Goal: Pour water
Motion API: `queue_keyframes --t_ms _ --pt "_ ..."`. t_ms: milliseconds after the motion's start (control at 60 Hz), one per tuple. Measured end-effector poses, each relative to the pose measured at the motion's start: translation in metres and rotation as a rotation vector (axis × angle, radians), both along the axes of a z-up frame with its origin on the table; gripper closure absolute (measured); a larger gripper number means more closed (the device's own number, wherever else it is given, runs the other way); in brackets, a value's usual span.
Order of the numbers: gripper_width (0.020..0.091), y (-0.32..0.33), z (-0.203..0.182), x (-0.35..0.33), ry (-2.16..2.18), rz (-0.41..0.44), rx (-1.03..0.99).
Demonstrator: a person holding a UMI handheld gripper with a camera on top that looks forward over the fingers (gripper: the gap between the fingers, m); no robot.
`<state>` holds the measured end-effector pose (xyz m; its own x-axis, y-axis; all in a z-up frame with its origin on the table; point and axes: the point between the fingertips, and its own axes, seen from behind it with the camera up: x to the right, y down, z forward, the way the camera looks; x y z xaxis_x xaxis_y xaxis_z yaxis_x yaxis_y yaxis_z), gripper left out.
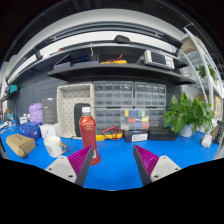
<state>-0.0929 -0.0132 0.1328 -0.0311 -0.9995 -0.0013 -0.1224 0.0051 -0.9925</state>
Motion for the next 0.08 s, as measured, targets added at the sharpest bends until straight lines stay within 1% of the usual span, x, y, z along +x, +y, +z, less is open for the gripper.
queue_keyframes --t_ms 83 --pt "0.0296 0.0007 0.0025 -0.0027 -0.007 0.000 0.012"
